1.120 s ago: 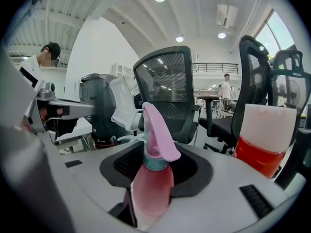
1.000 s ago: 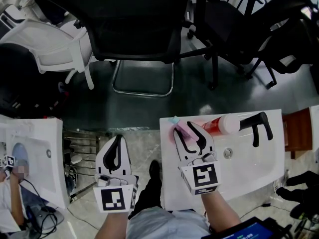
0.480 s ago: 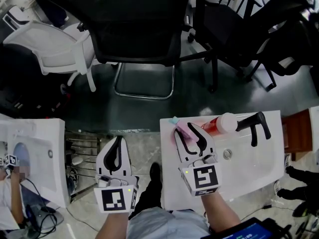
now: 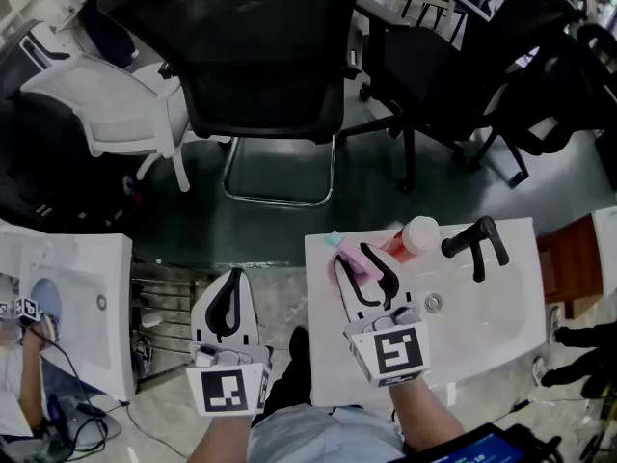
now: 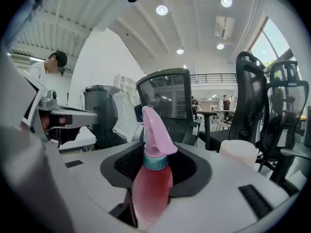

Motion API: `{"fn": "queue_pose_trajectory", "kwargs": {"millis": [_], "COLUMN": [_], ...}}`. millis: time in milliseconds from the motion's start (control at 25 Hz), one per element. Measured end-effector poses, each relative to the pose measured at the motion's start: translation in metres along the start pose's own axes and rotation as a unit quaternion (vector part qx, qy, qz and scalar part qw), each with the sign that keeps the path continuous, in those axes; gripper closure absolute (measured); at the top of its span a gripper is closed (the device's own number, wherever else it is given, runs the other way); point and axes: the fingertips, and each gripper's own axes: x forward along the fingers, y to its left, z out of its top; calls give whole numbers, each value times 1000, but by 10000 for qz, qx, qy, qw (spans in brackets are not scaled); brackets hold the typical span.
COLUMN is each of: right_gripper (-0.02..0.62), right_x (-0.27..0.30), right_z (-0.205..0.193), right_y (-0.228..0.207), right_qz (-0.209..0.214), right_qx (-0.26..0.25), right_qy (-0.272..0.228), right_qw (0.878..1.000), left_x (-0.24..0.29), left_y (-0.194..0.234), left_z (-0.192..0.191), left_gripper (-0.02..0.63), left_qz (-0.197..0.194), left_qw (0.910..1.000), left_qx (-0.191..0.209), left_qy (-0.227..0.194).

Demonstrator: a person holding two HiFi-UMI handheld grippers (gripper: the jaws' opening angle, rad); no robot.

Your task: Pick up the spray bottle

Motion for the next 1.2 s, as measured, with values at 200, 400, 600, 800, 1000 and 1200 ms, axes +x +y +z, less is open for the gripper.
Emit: {"fn": "queue_pose_trajectory", "kwargs": {"millis": [200, 400, 600, 800, 1000, 1200], "right_gripper": [433, 433, 433, 433, 433, 433], "right_x": [-20, -43, -64, -82, -95, -103], "right_z": [21, 43, 68, 74, 82, 85], "right_y": [5, 14, 20, 26, 26, 28], "right_qz": [85, 215, 221, 275, 244, 308], "right_qx": [-31, -86, -193, -229, -307, -294], "right_qy": [-266, -520, -921, -899, -1034, -1035], "right_qw": [9996, 9984, 9953, 9953, 9939, 9937], "left_x": [-16, -32, -47, -59, -69, -73], "left_y": [-18, -33, -38, -41, -50, -55], "left_z": [16, 32, 50, 61, 72, 80], "left_gripper": [591, 591, 591, 591, 591, 591], "left_qz": [-64, -101, -101, -87, -105, -109], "left_qw": [9998, 9993, 9985, 9975, 9966, 9958], "left_qx": [-91, -169, -38, 55, -38, -21], "left_qy": [-178, -311, -531, -699, -813, -905]}}
